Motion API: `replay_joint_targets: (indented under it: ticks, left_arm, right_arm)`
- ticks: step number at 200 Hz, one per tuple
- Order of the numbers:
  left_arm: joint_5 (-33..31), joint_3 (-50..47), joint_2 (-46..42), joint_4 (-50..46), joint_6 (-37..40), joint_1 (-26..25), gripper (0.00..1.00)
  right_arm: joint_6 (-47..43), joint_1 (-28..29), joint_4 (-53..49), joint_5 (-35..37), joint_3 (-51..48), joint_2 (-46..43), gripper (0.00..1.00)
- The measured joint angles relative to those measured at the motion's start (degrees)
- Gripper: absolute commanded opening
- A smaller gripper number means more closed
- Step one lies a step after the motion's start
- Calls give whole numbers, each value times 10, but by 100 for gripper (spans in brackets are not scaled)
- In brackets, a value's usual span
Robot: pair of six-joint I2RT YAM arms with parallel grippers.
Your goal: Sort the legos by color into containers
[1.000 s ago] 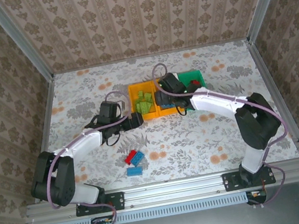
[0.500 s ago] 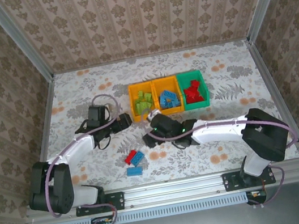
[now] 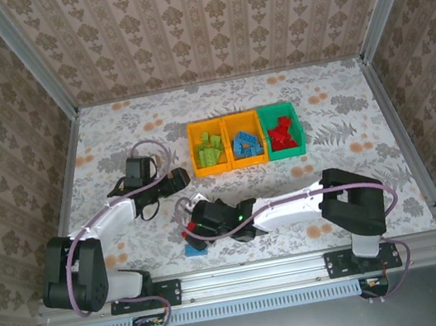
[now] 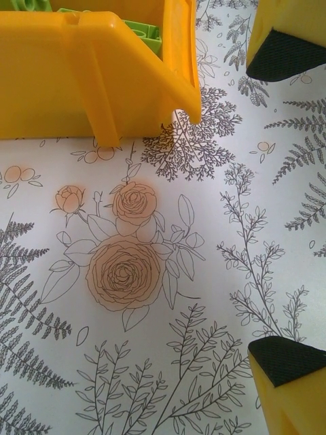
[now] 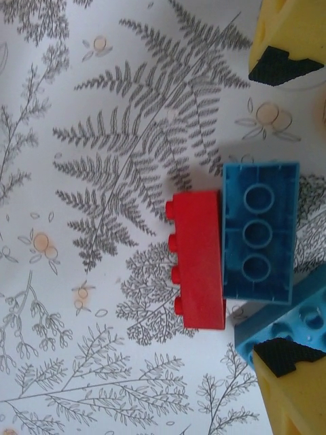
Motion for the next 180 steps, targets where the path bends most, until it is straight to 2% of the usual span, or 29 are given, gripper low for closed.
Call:
replay_joint_targets:
  ticks: [124,180]
  left_arm:
    - [10,-5,0,2,0,2,100]
    - [11,-5,0,2,0,2,100]
  right_arm:
    - [2,14,-34,17,38,54,99]
    - [20,12,-45,36,58,72,91]
